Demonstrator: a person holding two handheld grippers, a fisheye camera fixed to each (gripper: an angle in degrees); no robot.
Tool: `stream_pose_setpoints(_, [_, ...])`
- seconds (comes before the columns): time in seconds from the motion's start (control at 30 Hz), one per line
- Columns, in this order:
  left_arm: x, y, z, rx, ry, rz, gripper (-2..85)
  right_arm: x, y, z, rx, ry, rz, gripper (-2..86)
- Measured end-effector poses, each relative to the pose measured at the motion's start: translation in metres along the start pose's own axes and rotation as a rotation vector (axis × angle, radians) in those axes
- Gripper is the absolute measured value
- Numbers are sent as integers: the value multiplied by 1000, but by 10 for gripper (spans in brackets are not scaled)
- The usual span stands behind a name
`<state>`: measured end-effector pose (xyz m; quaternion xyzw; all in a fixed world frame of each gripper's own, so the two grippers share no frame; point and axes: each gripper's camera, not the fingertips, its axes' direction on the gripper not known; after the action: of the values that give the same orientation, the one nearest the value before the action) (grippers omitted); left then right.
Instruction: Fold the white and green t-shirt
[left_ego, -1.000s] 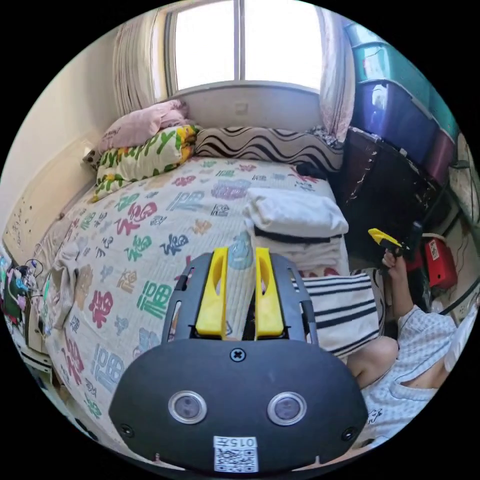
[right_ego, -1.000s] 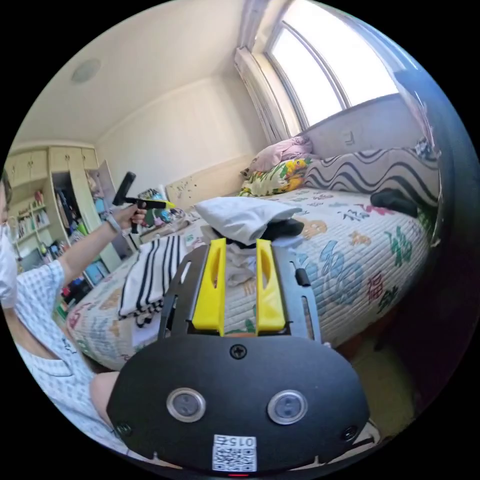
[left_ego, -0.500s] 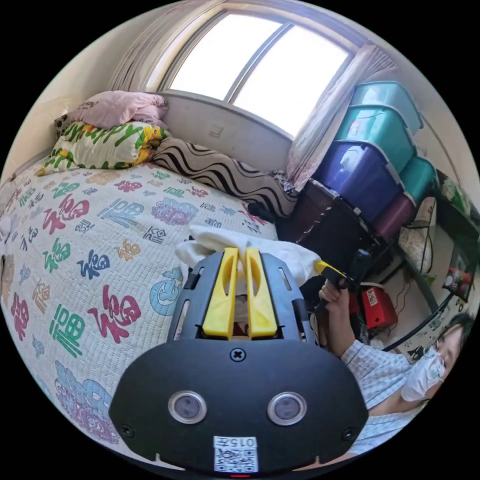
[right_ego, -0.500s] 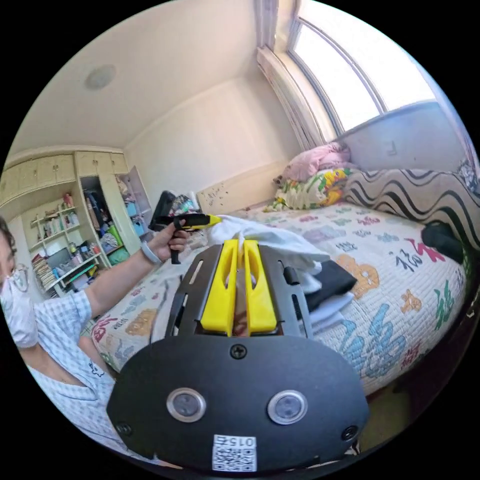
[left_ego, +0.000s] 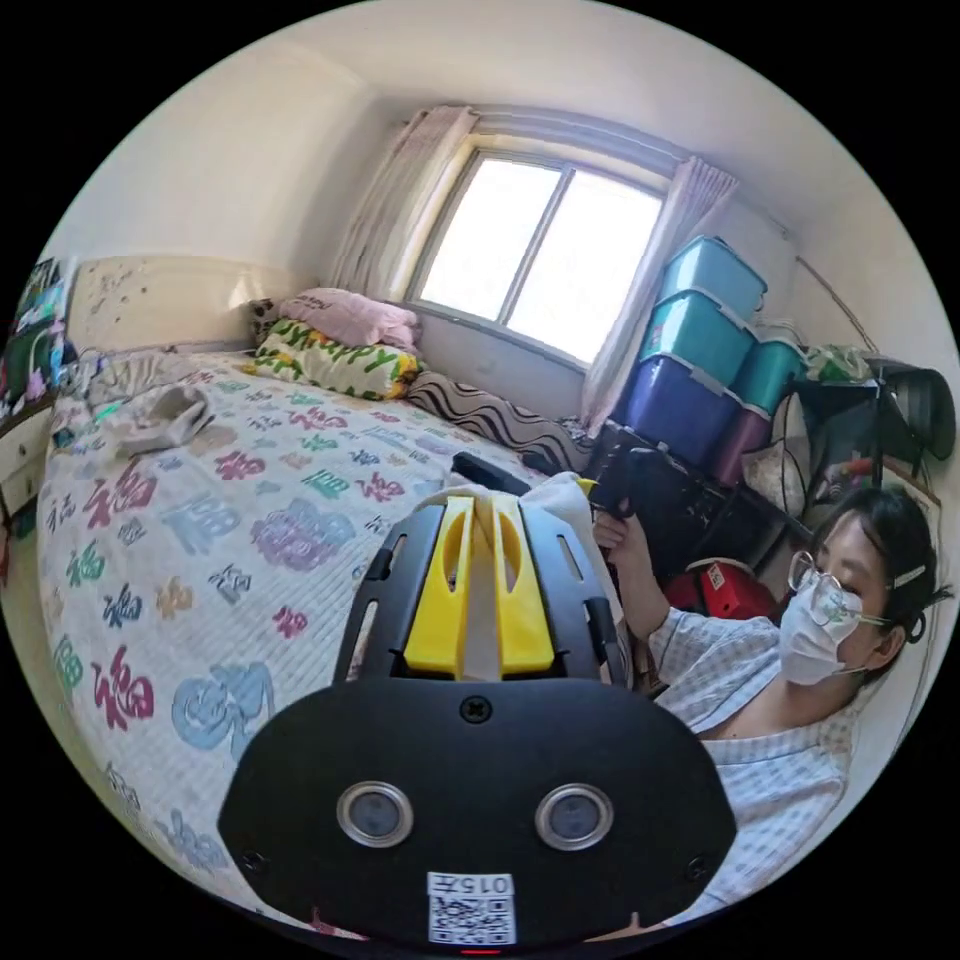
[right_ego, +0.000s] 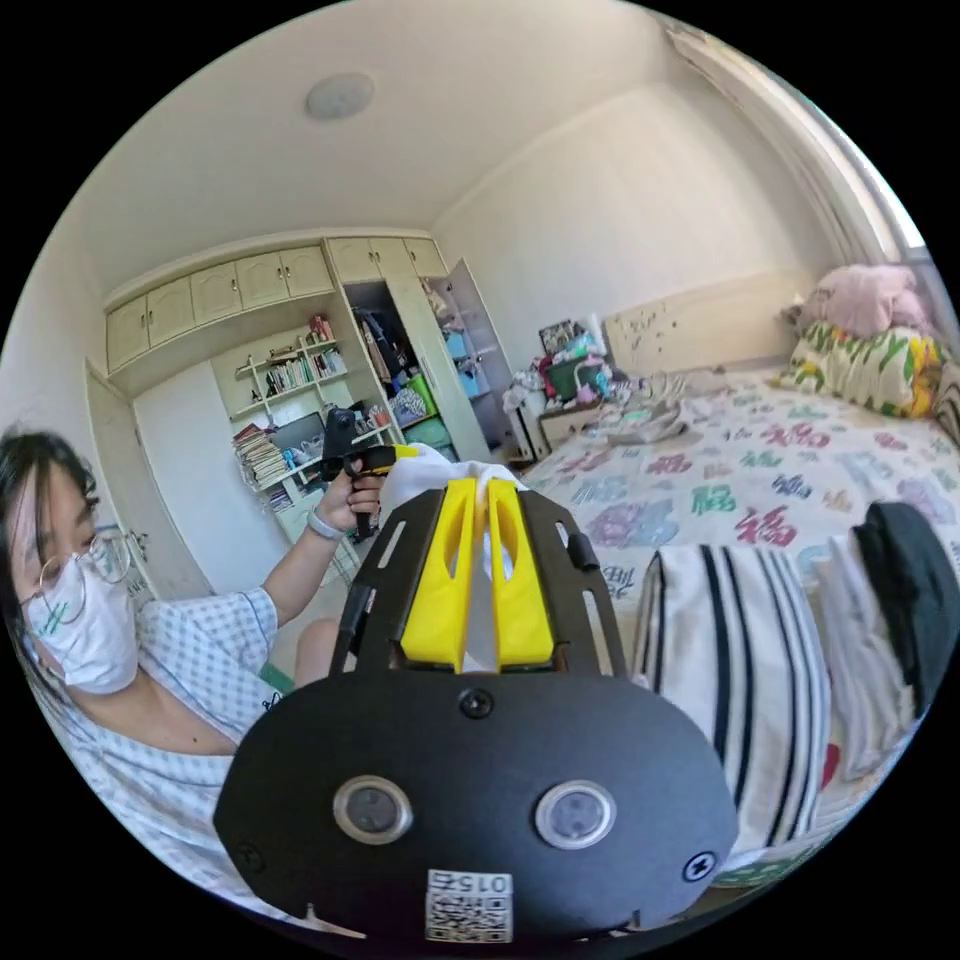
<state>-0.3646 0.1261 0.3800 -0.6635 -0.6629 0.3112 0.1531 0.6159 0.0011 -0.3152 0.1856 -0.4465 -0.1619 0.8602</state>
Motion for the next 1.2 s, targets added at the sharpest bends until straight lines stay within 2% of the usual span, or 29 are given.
stream_pose_setpoints(0.1, [-27, 45, -44, 57, -81, -92, 10, -8, -4, 45, -17, -56, -3, 9])
stream_pose_setpoints(0.2, [-4, 84, -86, 159, -196, 34, 12, -65, 0, 65, -43, -11, -309, 11])
stream_pose_setpoints(0.23, [3, 104, -96, 164, -267, 69, 15, -79, 7, 79, -121, 18, -385, 13])
stream_pose_setpoints(0.3, [-8, 131, -99, 80, -349, 10, 19, -78, 21, 118, -350, 39, -382, 15])
stream_pose_setpoints(0.37, [-58, 153, -92, -143, -305, -199, 26, -43, 50, 167, -569, 44, -240, 14])
stream_pose_setpoints(0.43, [-91, 174, -95, -213, -248, -333, 33, -17, 60, 184, -702, -19, -115, 16])
stream_pose_setpoints(0.53, [-106, 197, -113, -189, -183, -407, 52, 18, 56, 176, -604, -13, 47, 45])
stream_pose_setpoints(0.63, [-100, 191, -129, -119, -237, -391, 71, 44, 45, 170, -467, -23, 162, 72])
stream_pose_setpoints(0.73, [-101, 173, -123, -77, -226, -381, 91, 62, 41, 201, -515, -71, 244, 85])
stream_pose_setpoints(0.83, [-116, 158, -94, -128, -195, -402, 93, 64, 41, 242, -599, -108, 278, 76])
stream_pose_setpoints(0.9, [-131, 152, -73, -196, -181, -444, 77, 58, 39, 256, -622, -56, 257, 44])
stream_pose_setpoints(1.0, [-138, 144, -66, -206, -124, -456, 29, 35, 28, 243, -502, -61, 160, 12])
stream_pose_setpoints(1.1, [-112, 133, -89, -173, -100, -349, 8, 0, 22, 214, -347, -338, 13, 2])
stream_pose_setpoints(1.13, [-95, 129, -100, -198, -118, -276, 6, -19, 22, 208, -356, -450, -89, 0])
stream_pose_setpoints(1.2, [-66, 128, -114, -250, -139, -140, 3, -47, 31, 207, -460, -500, -238, -2])
